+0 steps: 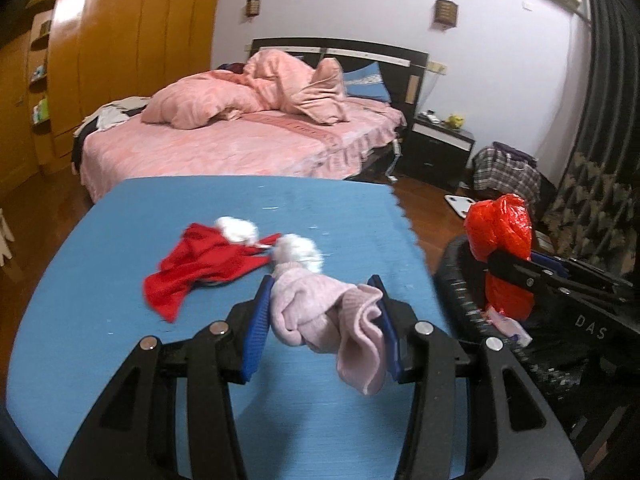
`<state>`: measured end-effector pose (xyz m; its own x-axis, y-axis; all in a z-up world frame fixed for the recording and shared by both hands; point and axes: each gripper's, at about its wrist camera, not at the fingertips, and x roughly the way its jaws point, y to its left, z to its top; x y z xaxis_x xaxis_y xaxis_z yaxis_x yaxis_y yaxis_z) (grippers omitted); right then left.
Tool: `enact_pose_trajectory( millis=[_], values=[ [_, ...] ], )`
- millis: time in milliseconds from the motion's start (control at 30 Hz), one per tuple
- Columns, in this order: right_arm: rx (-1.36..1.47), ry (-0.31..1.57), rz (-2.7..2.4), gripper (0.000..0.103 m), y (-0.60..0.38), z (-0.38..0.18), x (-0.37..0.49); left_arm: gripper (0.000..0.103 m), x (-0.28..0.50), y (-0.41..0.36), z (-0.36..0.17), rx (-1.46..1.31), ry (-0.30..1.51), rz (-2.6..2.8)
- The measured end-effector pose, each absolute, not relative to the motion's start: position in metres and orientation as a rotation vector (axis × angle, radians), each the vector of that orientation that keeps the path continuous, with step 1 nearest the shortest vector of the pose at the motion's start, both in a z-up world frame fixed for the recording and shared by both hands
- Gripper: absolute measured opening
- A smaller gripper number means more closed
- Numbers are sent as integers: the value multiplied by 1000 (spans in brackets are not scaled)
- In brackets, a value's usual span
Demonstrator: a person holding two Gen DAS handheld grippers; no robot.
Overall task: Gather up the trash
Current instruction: 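Carry the pink socks and red bag over the bin with both grippers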
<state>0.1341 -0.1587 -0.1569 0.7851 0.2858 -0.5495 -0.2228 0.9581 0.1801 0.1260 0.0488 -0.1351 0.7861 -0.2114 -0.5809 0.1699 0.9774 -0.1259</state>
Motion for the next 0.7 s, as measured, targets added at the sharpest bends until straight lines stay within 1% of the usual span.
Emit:
enact_pose_trajectory(
  millis=[300,700],
  values=[
    [147,590,186,32,-208,-155,117,46,114,-8,-130,-19,615,-306],
    [186,560,81,32,-264,-156,102,46,113,-51,-127,5,601,-380]
  ],
)
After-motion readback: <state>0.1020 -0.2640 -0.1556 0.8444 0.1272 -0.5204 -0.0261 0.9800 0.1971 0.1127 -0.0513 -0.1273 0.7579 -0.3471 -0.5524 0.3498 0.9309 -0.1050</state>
